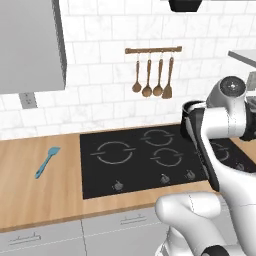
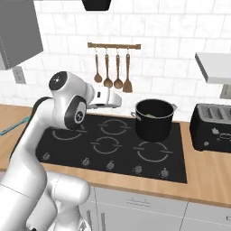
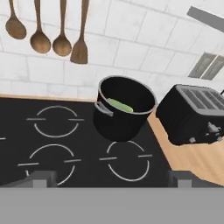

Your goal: Put the squash and corn in the pot. Retrieve the spatula and lightly stir the vegetables in the pot.

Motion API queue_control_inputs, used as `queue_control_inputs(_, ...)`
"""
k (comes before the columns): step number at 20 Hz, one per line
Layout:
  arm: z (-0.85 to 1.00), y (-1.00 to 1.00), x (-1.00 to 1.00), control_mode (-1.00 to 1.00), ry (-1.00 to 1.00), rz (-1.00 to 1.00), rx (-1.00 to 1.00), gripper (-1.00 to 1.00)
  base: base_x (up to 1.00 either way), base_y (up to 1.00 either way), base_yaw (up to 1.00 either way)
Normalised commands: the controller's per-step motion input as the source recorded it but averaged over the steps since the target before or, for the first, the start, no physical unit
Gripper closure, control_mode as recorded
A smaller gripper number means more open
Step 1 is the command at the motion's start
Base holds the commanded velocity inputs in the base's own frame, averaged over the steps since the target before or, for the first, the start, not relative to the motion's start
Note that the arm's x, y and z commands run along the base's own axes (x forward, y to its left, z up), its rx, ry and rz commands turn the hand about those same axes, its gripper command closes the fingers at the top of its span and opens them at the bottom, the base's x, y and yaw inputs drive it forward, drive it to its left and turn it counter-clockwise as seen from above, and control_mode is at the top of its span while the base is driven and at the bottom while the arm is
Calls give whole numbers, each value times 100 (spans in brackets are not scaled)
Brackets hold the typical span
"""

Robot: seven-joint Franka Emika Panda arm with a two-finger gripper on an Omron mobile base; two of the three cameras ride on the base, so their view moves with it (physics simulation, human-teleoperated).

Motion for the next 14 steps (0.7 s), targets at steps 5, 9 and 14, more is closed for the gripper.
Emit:
queue_control_inputs(5,0,0,0,100,0,0,0,-100,0,100,0)
queue_control_inputs(9,0,0,0,100,0,0,0,-100,0,100,0)
queue_control_inputs(14,-4,23,1,-100,1,11,-3,-100,5,30,0)
